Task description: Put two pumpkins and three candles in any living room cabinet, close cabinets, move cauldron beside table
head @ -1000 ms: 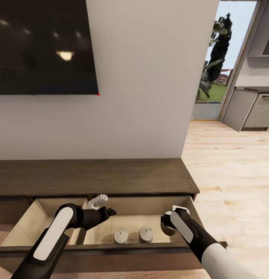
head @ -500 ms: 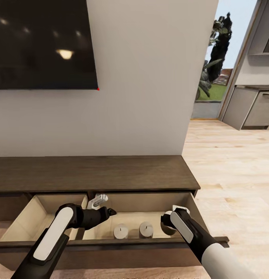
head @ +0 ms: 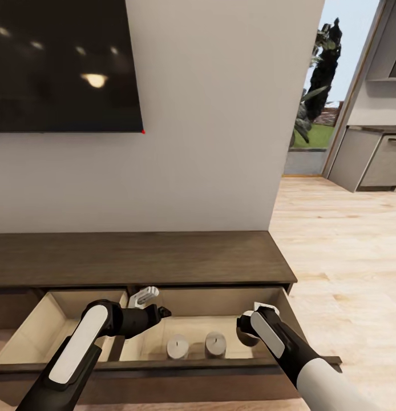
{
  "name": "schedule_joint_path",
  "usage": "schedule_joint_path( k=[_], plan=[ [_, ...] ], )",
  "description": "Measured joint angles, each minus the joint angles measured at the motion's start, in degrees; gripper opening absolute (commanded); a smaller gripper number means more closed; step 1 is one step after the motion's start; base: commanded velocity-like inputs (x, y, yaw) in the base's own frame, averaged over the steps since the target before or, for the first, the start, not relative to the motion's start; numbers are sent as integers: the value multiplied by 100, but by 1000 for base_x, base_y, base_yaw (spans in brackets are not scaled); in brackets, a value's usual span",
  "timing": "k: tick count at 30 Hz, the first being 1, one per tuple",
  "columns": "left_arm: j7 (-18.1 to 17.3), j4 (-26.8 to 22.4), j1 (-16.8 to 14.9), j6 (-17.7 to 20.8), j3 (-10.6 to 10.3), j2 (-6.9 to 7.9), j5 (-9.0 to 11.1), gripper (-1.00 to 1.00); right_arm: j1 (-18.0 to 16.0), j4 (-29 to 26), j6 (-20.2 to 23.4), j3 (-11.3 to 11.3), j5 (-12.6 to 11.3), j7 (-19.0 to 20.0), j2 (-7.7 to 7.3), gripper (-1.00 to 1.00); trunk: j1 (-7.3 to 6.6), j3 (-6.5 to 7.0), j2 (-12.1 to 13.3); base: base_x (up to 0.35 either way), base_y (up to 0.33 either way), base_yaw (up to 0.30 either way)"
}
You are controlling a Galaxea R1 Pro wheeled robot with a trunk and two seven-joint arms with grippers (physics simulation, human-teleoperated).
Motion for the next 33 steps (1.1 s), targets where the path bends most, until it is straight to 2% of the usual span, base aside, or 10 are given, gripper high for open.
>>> schedule_joint_path(
  k=[13, 22, 27, 30, 33],
  plan=[
    [3, -1, 0, 0, 6, 0, 0, 100, 0, 1, -1, 0, 0, -2, 0, -100, 1, 0, 0, 56, 0, 0],
    [-3, -18, 0, -1, 7, 0, -1, 100, 1, 10, 0, 0, -4, -7, 0, -100, 198, -161, -359, 1, 0, 0],
    [2, -15, 0, 0, 4, 0, 0, 100, 1, 189, -10, -9, 19, -10, -1, -100, 199, -162, -361, 0, 0, 0],
    [-2, -18, 0, -1, 1, -1, -1, 100, 1, 393, -134, -13, 27, -7, 1, -100, 264, -215, -480, 0, 0, 0],
    [-3, -18, 0, -1, 0, 0, 0, 100, 0, 457, -198, -14, 32, -8, 1, -100, 264, -215, -481, 0, 0, 0]
  ],
)
